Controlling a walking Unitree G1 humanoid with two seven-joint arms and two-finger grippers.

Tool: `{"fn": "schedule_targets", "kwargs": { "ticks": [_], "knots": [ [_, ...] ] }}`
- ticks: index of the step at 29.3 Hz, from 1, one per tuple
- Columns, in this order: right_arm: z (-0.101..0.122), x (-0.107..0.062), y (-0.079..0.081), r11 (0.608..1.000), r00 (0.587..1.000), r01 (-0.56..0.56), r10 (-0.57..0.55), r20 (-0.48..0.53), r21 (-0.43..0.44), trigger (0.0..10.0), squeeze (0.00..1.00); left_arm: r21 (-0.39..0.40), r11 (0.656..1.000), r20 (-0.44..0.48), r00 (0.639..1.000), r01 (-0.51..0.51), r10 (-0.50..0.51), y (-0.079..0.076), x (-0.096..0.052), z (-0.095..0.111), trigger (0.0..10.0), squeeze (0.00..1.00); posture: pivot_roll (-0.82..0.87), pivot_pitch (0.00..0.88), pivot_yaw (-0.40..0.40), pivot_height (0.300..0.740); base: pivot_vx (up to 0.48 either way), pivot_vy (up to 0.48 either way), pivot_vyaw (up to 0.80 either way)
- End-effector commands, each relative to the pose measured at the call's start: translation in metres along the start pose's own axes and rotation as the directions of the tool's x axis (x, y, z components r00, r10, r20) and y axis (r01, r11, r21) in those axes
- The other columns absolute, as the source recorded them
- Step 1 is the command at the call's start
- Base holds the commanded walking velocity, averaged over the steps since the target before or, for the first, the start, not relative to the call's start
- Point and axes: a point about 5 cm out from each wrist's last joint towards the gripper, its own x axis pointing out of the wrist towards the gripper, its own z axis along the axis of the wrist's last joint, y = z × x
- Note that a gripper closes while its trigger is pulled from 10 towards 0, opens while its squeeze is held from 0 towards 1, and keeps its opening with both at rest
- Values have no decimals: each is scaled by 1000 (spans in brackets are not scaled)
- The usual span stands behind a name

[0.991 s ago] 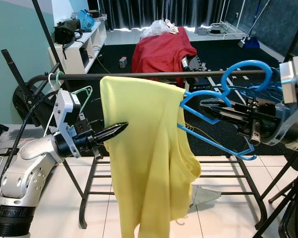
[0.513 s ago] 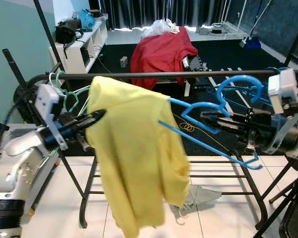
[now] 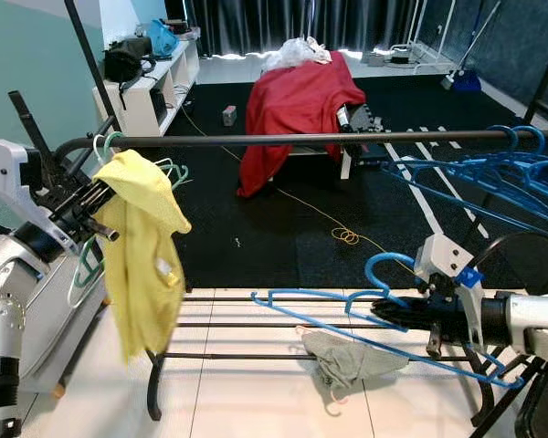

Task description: Hang hanger

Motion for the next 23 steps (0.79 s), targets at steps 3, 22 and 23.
{"fn": "schedule_targets", "kwargs": {
  "ticks": [3, 22, 23],
  "knots": [
    [6, 6, -14, 986, 983, 154, -159, 96, 59, 10000, 0, -20, 1000, -89, 996, 22, -24, -13, -6, -21, 0, 0, -144, 0, 47, 740, 0, 0, 0],
    [-35, 49, 7, 780, 840, 430, -530, 114, 455, 10000, 0, -128, 921, -372, 879, -368, 300, -103, -75, -82, 10000, 0, -53, 27, 18, 740, 0, 0, 0],
    [-35, 49, 7, 780, 840, 430, -530, 114, 455, 10000, 0, -128, 921, -372, 879, -368, 300, -103, -75, -82, 10000, 0, -53, 27, 18, 740, 0, 0, 0]
  ]
}}
